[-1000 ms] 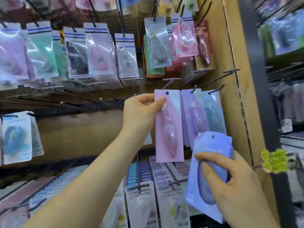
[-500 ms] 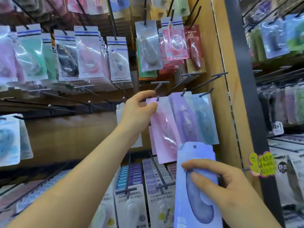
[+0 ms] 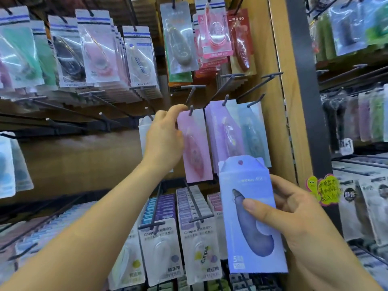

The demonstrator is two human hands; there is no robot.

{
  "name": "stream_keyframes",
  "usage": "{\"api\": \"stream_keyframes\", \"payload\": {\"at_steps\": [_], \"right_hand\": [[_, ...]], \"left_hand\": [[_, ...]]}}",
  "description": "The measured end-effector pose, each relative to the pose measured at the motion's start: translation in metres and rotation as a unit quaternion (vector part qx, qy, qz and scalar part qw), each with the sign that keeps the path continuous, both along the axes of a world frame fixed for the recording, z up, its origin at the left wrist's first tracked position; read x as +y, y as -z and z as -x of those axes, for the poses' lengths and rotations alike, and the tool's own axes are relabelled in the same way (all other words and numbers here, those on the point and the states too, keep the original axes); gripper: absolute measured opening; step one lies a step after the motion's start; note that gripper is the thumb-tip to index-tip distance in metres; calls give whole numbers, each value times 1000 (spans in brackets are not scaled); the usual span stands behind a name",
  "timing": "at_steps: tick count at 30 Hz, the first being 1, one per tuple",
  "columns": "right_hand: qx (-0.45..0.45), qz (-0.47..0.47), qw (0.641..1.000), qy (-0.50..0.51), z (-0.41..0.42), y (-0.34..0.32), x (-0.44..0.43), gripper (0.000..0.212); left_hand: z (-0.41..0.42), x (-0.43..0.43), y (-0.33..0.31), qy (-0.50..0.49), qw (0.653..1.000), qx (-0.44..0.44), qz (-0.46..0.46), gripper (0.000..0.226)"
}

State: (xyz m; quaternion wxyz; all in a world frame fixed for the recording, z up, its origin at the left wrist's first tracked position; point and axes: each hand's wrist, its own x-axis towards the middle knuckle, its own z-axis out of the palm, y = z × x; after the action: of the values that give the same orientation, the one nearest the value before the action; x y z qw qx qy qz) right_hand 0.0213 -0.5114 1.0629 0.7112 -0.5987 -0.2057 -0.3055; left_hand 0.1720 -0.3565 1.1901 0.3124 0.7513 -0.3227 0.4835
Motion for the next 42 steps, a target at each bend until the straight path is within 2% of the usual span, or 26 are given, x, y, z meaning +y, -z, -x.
{"api": "stream_keyframes", "payload": {"at_steps": [2, 4, 5, 7, 8, 11, 14, 18, 21, 23, 25, 29, 31, 34, 37, 42], "right_hand": [[-6, -10, 1000, 22, -1, 1, 0, 50], [-7, -16, 1000, 23, -2, 2, 2, 43], [-8, -12, 1000, 25, -3, 2, 3, 46], [-15, -11, 999, 33, -3, 1, 8, 55], [-22, -13, 999, 34, -3, 0, 11, 53], [-41, 7, 999, 26, -5, -1, 20, 45], [-28, 27, 999, 7, -5, -2, 24, 39], [8, 102, 995, 5, -6, 2, 27, 43], [-7, 101, 994, 44, -13, 6, 36, 49], [-14, 79, 995, 51, -18, 5, 43, 52], [-7, 66, 997, 37, -23, 2, 52, 51], [-8, 95, 994, 62, -32, 0, 63, 47], [-14, 110, 990, 91, -35, 0, 66, 46], [-18, 124, 986, 111, -39, -5, 74, 49], [-36, 145, 983, 104, -45, -14, 90, 58], [-46, 182, 979, 80, -58, -28, 118, 55]], "left_hand": [[13, 7, 11, -9, 999, -21, 22, 45], [31, 16, 26, 24, 998, -29, 55, 29], [43, 19, 34, 85, 994, 3, 75, 19], [71, 22, 52, 243, 959, 117, 83, 12], [82, 22, 58, 291, 939, 168, 68, 21], [92, 20, 70, 339, 905, 253, 43, 41], [85, 27, 69, 355, 893, 260, 95, 33], [75, 38, 69, 374, 880, 258, 141, 32], [70, 46, 73, 400, 855, 285, 167, 36], [70, 52, 77, 419, 842, 307, 146, 43], [69, 58, 78, 416, 849, 300, 129, 43], [55, 79, 60, 353, 902, 183, 169, 37], [48, 96, 46, 323, 915, 148, 193, 41], [39, 122, 33, 275, 931, 131, 201, 51], [31, 137, 26, 241, 945, 128, 181, 49], [15, 147, 21, 227, 951, 142, 158, 48]]}}
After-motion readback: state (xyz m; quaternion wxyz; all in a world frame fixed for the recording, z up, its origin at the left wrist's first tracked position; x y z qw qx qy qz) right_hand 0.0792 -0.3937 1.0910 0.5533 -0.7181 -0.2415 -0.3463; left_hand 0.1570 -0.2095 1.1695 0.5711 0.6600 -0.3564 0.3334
